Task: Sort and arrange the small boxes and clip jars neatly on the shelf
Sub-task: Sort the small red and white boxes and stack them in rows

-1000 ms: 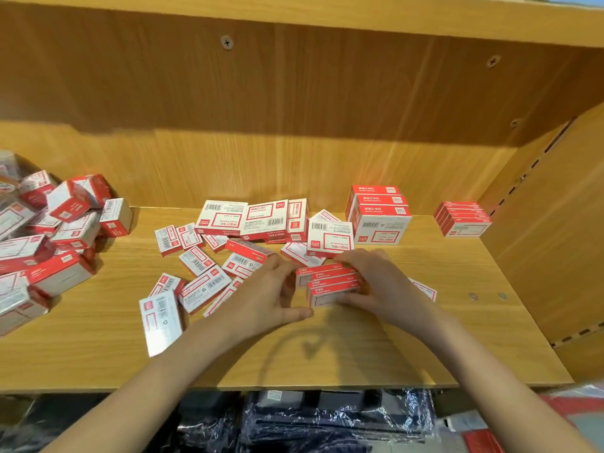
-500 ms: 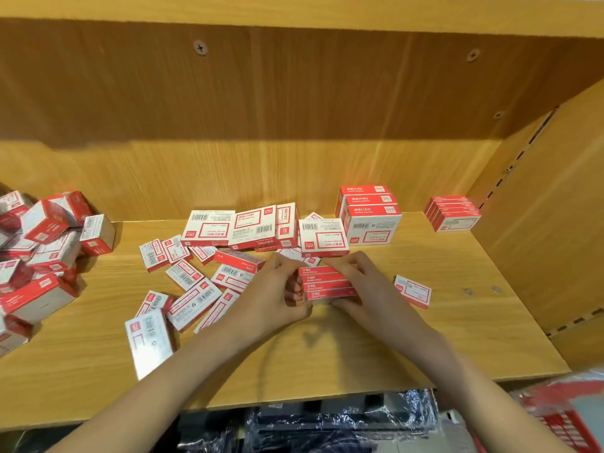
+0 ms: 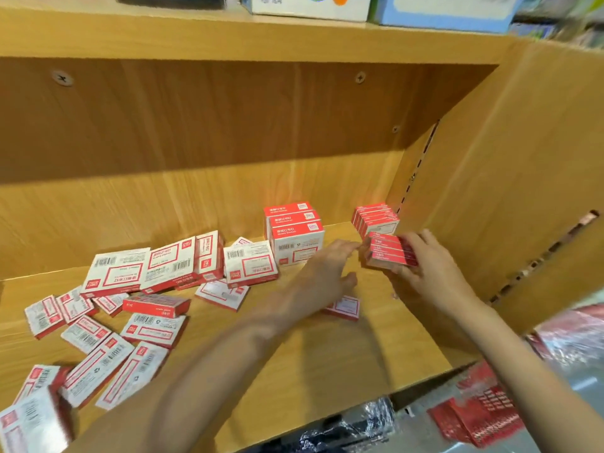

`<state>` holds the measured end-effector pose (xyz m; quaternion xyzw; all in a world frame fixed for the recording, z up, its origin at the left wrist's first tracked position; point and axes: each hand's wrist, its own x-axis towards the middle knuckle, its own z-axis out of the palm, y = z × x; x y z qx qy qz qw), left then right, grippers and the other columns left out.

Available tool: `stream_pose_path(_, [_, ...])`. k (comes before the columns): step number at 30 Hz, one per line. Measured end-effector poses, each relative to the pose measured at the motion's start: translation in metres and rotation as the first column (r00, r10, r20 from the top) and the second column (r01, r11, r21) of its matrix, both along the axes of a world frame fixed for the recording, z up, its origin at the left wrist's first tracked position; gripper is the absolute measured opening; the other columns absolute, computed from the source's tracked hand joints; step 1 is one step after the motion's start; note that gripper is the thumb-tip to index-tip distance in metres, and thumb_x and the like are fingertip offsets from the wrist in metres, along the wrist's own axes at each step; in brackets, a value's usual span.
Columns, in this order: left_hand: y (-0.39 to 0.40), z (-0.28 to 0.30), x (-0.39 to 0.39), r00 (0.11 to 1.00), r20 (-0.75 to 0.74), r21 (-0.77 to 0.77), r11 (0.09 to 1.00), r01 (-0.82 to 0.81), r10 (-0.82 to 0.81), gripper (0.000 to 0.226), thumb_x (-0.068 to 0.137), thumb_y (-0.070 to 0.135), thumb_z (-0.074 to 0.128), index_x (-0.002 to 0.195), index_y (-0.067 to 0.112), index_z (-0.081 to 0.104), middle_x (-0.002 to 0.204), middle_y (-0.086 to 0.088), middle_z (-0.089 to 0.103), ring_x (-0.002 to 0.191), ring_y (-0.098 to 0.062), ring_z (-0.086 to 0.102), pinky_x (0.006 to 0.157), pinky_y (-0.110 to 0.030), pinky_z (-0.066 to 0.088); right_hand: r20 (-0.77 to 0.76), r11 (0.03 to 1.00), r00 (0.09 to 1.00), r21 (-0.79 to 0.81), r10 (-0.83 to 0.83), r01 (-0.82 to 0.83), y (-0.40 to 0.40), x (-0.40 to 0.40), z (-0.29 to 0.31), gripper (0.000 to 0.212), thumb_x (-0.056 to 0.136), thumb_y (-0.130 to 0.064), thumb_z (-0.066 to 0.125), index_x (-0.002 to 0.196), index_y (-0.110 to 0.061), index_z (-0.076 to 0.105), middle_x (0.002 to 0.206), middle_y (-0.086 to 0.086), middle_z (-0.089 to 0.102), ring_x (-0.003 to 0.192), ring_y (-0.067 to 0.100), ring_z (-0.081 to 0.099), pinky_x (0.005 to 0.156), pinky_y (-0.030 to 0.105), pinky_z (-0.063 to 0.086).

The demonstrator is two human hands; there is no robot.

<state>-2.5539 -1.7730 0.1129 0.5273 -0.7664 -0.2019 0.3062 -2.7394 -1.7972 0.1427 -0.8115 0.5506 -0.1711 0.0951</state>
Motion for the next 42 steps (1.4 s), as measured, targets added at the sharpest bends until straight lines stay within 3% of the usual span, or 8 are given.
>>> stream_pose_path(6, [-0.033,-0.009,-0.017,0.965,0.263,0.159,0.987,-0.032,-0.011,0.046,0.088,0.015,0.051,0.132,0.003,0.043,0.15,-0.012,0.024,0.135,-0.028,0.027,0.111,-0.037,0.016,-0.432,0.981,0.902,-0.177,-0.008,-0.077,-0.047,0.01,-0.026,0.057,0.076,-0.006,0.069,0.128,0.001,0.047,0.121,0.023,0.055,0.115,0.038,0.05,0.101,0.045,0.037])
stream_pose_path(9, [-0.043,-0.014,-0.021,0.957,0.282,0.213,0.977,0.012,-0.073,0.054,0.089,0.015,0.047,0.141,0.009,0.03,0.151,-0.011,0.02,0.139,-0.025,0.018,0.114,-0.046,0.005,-0.454,0.965,0.889,-0.255,-0.06,-0.065,-0.049,0.011,-0.041,0.059,0.065,0.006,0.073,0.12,0.01,0.052,0.121,0.028,0.056,0.114,0.04,0.054,0.1,0.052,0.033])
stream_pose_path(15, [-0.047,-0.012,-0.027,0.987,0.138,0.159,0.985,0.06,-0.083,0.062,0.088,0.011,0.047,0.145,0.016,0.02,0.152,-0.006,0.022,0.141,-0.021,0.014,0.115,-0.038,0.004,-0.382,0.966,0.923,-0.253,-0.054,-0.048,-0.049,0.013,-0.049,0.056,0.073,0.002,0.024,0.122,0.012,0.049,0.126,0.028,0.053,0.117,0.04,0.052,0.099,0.045,0.029])
stream_pose_path(19, [-0.044,-0.018,-0.031,0.974,0.227,0.105,0.994,-0.004,-0.02,0.061,0.089,0.015,0.045,0.143,0.012,0.019,0.149,-0.008,0.025,0.14,-0.023,0.013,0.115,-0.045,-0.001,-0.36,0.97,0.933,-0.223,0.009,-0.095,-0.047,0.012,-0.049,0.053,0.093,-0.002,0.029,0.144,0.001,0.013,0.153,0.018,0.012,0.142,0.03,0.011,0.112,0.035,-0.002])
stream_pose_path(24, [-0.049,-0.029,-0.045,0.894,0.445,0.143,0.99,-0.013,-0.053,0.064,0.092,0.02,0.036,0.145,0.003,0.005,0.154,-0.013,0.007,0.142,-0.026,-0.004,0.112,-0.043,-0.011,-0.393,0.959,0.916,-0.282,-0.079,-0.038,-0.051,0.011,-0.055,0.051,0.08,-0.012,0.029,0.122,0.004,0.054,0.125,0.02,0.057,0.116,0.028,0.056,0.106,0.047,0.026])
stream_pose_path(32, [-0.044,-0.018,-0.036,0.889,0.437,0.194,0.979,0.057,-0.139,0.063,0.09,0.023,0.045,0.142,0.002,0.016,0.153,-0.012,0.009,0.142,-0.022,-0.002,0.115,-0.045,-0.004,-0.41,0.951,0.909,-0.304,-0.077,-0.057,-0.056,0.015,-0.056,0.049,0.076,-0.007,0.031,0.115,0.006,0.059,0.116,0.021,0.062,0.109,0.03,0.06,0.097,0.043,0.04])
stream_pose_path(38, [-0.04,-0.008,-0.024,0.914,0.366,0.191,0.975,0.111,-0.176,0.065,0.086,0.017,0.052,0.142,0.004,0.022,0.153,-0.013,0.016,0.141,-0.023,0.014,0.116,-0.04,0.012,-0.41,0.973,0.912,-0.205,0.012,-0.105,-0.05,0.011,-0.045,0.058,0.092,0.004,0.032,0.143,0.006,0.004,0.152,0.024,0.007,0.142,0.032,0.007,0.11,0.035,-0.006])
stream_pose_path(42, [0.002,0.008,0.013,0.976,0.215,-0.094,0.994,0.055,-0.034,0.047,0.083,0.012,0.046,0.129,0.004,0.048,0.14,-0.014,0.042,0.126,-0.03,0.043,0.105,-0.043,0.035,-0.065,0.966,0.99,-0.216,0.128,-0.139,-0.022,0.023,-0.016,0.076,0.084,0.012,0.046,0.145,-0.002,0.003,0.153,0.019,0.008,0.143,0.029,0.005,0.113,0.031,0.001])
